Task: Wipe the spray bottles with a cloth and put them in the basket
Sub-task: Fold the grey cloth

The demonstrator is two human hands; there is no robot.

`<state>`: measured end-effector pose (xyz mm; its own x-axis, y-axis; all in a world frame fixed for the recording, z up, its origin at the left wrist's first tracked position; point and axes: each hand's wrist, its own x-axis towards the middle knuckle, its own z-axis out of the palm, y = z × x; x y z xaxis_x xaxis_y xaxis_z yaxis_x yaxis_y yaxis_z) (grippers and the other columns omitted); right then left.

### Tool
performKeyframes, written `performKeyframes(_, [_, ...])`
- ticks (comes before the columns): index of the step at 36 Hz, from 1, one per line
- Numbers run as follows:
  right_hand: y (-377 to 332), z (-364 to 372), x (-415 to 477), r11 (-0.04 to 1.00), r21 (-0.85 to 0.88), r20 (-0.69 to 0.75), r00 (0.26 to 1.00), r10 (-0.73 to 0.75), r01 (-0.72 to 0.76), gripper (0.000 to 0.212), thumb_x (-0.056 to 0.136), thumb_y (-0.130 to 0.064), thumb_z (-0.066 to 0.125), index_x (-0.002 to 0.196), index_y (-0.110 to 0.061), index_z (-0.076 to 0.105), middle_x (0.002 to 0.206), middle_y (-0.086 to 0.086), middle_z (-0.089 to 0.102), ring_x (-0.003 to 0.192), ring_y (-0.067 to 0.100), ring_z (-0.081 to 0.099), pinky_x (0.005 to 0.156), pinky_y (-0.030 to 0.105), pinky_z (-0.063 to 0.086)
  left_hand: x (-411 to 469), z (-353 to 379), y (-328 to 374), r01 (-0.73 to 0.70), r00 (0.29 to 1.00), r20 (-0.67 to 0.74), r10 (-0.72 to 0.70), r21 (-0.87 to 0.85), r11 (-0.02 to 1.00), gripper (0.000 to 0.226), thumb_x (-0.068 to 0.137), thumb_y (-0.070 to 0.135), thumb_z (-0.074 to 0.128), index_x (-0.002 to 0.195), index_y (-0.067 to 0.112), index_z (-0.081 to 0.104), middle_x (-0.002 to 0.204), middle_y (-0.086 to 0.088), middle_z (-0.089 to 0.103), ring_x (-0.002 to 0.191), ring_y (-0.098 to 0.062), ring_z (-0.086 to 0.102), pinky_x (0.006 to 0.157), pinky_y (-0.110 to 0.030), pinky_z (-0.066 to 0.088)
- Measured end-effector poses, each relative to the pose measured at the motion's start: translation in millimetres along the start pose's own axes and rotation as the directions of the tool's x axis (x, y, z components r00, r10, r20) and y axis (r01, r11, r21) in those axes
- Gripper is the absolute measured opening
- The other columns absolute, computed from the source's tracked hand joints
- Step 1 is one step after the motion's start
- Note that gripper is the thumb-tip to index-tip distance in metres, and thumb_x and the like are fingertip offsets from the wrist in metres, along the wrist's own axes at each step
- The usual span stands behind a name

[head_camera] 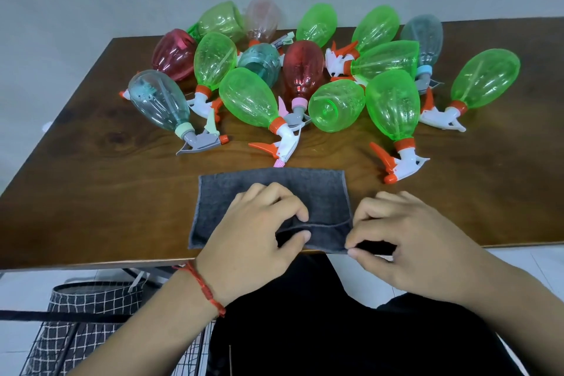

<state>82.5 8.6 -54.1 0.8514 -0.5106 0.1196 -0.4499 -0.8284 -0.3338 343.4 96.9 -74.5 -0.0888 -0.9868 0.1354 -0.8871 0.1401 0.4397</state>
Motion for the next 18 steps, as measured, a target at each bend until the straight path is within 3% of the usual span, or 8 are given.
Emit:
performKeyframes(3, [0, -5, -2, 0.993, 0.108, -0.042, 0.998, 0.042, -0.038, 0.006, 0.097, -0.042, 0.069, 0.102, -0.044, 0.072, 0.099, -0.025, 0.058, 0.091, 0.0, 0.058, 0.083, 0.026, 0.045, -7, -2, -3, -0.032, 0.999, -0.015, 0.031, -0.04, 0.999, 0.011, 0.098, 0.045, 0.061, 0.105, 0.039, 0.066, 0.114, 0.025, 0.054, 0.109, -0.006, 0.051, 0.099, -0.03, 0.042])
performKeyframes(4, [-1, -4, -1, 0.989, 0.135, -0.088, 0.993, 0.078, -0.066, 0.013, 0.097, -0.037, 0.072, 0.108, -0.043, 0.072, 0.101, -0.024, 0.059, 0.09, 0.0, 0.059, 0.081, 0.02, 0.043, -9, -1, -4, -0.034, 0.999, -0.032, 0.033, -0.052, 0.998, 0.007, 0.099, 0.041, 0.063, 0.102, 0.037, 0.067, 0.112, 0.024, 0.055, 0.108, -0.006, 0.052, 0.099, -0.034, 0.045])
performKeyframes(6, [0, 2, 4, 0.989, 0.099, -0.134, 0.983, 0.127, -0.114, 0.027, 0.094, -0.032, 0.073, 0.12, -0.04, 0.071, 0.105, -0.022, 0.06, 0.092, 0.002, 0.058, 0.077, 0.012, 0.04, -9, 0, -4, -0.03, 0.998, -0.058, 0.026, -0.061, 0.998, 0.005, 0.1, 0.037, 0.064, 0.098, 0.037, 0.068, 0.11, 0.023, 0.058, 0.106, -0.007, 0.053, 0.097, -0.037, 0.048])
performKeyframes(7, [1, 5, 7, 0.992, 0.043, -0.14, 0.982, 0.124, -0.119, 0.029, 0.093, -0.032, 0.073, 0.122, -0.038, 0.072, 0.107, -0.022, 0.06, 0.092, 0.004, 0.057, 0.078, 0.016, 0.043, -8, 1, -5, -0.029, 0.998, -0.061, 0.026, -0.058, 0.998, 0.005, 0.101, 0.036, 0.064, 0.098, 0.037, 0.068, 0.11, 0.023, 0.058, 0.106, -0.006, 0.053, 0.098, -0.037, 0.048])
performKeyframes(11, [0, 14, 15, 0.993, -0.066, -0.153, 0.984, 0.091, -0.102, 0.006, 0.095, -0.032, 0.072, 0.1, -0.034, 0.074, 0.104, -0.019, 0.061, 0.087, 0.01, 0.051, 0.075, 0.037, 0.052, -9, 2, -3, -0.043, 0.997, -0.073, 0.041, -0.036, 0.998, 0.005, 0.101, 0.04, 0.063, 0.103, 0.036, 0.066, 0.113, 0.023, 0.058, 0.111, -0.006, 0.052, 0.102, -0.032, 0.044])
performKeyframes(18, [-14, 0, 15, 0.996, 0.053, -0.185, 0.979, 0.08, -0.071, 0.004, 0.098, -0.029, 0.069, 0.097, -0.033, 0.067, 0.106, -0.021, 0.06, 0.095, 0.008, 0.053, 0.084, 0.03, 0.046, -12, 4, -2, -0.034, 0.995, -0.089, 0.035, 0.017, 0.999, 0.032, 0.096, 0.052, 0.063, 0.122, 0.033, 0.065, 0.125, 0.021, 0.056, 0.123, -0.007, 0.052, 0.112, -0.027, 0.033])
